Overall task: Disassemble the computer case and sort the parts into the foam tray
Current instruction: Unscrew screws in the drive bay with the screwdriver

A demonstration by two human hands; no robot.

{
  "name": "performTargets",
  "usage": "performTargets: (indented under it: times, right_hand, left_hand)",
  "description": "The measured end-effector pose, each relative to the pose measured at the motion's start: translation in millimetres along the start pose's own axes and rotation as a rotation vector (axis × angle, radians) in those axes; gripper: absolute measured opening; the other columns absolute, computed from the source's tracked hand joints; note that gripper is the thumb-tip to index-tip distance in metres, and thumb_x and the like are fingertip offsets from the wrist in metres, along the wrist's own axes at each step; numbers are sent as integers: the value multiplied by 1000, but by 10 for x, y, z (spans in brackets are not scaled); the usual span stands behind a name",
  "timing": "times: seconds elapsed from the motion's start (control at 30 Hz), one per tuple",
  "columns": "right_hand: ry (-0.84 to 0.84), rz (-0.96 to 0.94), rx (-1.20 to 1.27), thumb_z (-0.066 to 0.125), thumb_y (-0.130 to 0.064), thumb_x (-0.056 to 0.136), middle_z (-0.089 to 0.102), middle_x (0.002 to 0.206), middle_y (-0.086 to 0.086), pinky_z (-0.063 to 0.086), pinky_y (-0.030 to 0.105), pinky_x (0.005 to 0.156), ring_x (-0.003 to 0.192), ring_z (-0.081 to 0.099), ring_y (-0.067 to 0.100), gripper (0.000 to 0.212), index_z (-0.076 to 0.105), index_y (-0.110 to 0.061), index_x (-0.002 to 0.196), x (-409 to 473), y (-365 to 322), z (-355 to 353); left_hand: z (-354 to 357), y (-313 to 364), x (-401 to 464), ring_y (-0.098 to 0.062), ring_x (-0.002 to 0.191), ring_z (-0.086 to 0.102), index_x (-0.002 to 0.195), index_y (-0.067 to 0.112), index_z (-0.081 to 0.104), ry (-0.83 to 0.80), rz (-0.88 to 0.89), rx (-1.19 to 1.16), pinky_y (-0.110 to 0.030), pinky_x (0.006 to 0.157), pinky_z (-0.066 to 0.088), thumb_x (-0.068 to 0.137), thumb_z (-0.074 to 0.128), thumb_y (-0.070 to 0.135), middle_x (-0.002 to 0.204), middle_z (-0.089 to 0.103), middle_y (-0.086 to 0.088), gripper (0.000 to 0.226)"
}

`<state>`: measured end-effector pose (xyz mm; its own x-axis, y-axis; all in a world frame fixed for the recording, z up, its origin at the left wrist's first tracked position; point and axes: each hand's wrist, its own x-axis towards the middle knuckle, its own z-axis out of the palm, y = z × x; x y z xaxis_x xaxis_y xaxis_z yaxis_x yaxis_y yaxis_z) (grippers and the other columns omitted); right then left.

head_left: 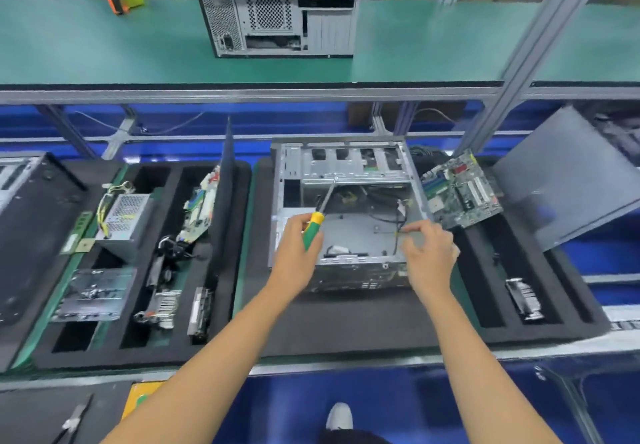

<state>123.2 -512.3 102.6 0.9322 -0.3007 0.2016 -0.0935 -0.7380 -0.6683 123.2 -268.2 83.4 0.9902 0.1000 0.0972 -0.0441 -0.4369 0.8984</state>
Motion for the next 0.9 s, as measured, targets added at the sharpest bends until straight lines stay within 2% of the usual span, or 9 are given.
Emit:
performTargets:
  times: [0.07, 0.17, 0.23, 0.27, 0.33, 0.5, 0.7, 0.83, 0.9]
  right_hand:
    - [34, -36, -131, 68, -14, 85, 58, 107, -1, 31, 44, 99, 107, 48, 24, 19, 67, -24, 102, 123, 37, 68]
    - [-63, 3, -183, 70, -21, 89, 50, 134, 4, 35, 46, 105, 117, 50, 28, 32, 63, -27, 120, 211, 85, 221]
    - [-190, 68, -173, 61, -20, 96, 45, 141, 7, 48, 45, 85, 102, 57, 32, 40, 51, -32, 133, 198, 59, 344]
    - [-249, 84, -161, 54, -18, 99, 47, 139, 8, 46, 41, 70, 87, 57, 32, 43, 45, -35, 137, 185, 36, 411]
    - [-314, 91, -162, 44, -13, 101, 51, 133, 9, 39, 36, 60, 73, 51, 30, 49, 38, -39, 143, 153, -39, 525]
    - [-352, 87, -190, 41, -8, 100, 48, 135, 10, 39, 35, 56, 68, 56, 31, 59, 31, -38, 150, 11, -315, 752]
    - [-382, 51, -221, 42, -12, 101, 47, 133, 12, 29, 33, 49, 62, 48, 27, 55, 31, -34, 150, -166, -610, 1016]
    - [-401, 46, -219, 45, -14, 99, 44, 137, 11, 37, 33, 56, 65, 50, 29, 52, 35, -33, 146, -321, -860, 1226]
    - [-406, 45, -221, 48, -16, 98, 43, 138, 10, 36, 31, 52, 63, 51, 26, 53, 34, -34, 146, -383, -975, 1332]
  left_hand:
    - [28, -50, 88, 7, 101, 55, 129, 23, 52, -2, -4, 55, -9, 79, 39, 102, 59, 20, 119, 57, 8, 29]
    - [23, -133, 153, -4, 93, 57, 131, 22, 52, -20, -12, 140, -25, 75, 43, 102, 59, 24, 115, 58, 10, 30]
    - [-20, -202, 169, -7, 83, 56, 130, 26, 50, -21, -26, 273, -31, 67, 40, 101, 59, 30, 106, 57, 16, 31]
    - [-50, -245, 174, -7, 78, 55, 129, 30, 50, -7, -36, 343, -31, 64, 37, 100, 59, 34, 102, 56, 21, 30]
    - [-142, -331, 186, -6, 77, 55, 126, 36, 49, 20, -48, 428, -30, 63, 37, 98, 61, 38, 99, 56, 26, 31]
    - [-491, -545, 256, -7, 82, 62, 120, 41, 52, 49, -86, 381, -32, 63, 46, 95, 63, 39, 100, 63, 19, 27]
    - [-847, -696, 205, 4, 72, 57, 117, 44, 50, 93, -115, 493, -23, 56, 37, 93, 61, 44, 90, 57, 25, 27]
    - [-1166, -783, 189, 5, 73, 57, 117, 44, 49, 123, -173, 472, -21, 55, 36, 90, 61, 44, 91, 59, 27, 29]
    - [-1321, -839, 186, 5, 71, 58, 122, 44, 42, 132, -187, 431, -21, 55, 36, 90, 64, 40, 96, 57, 31, 40]
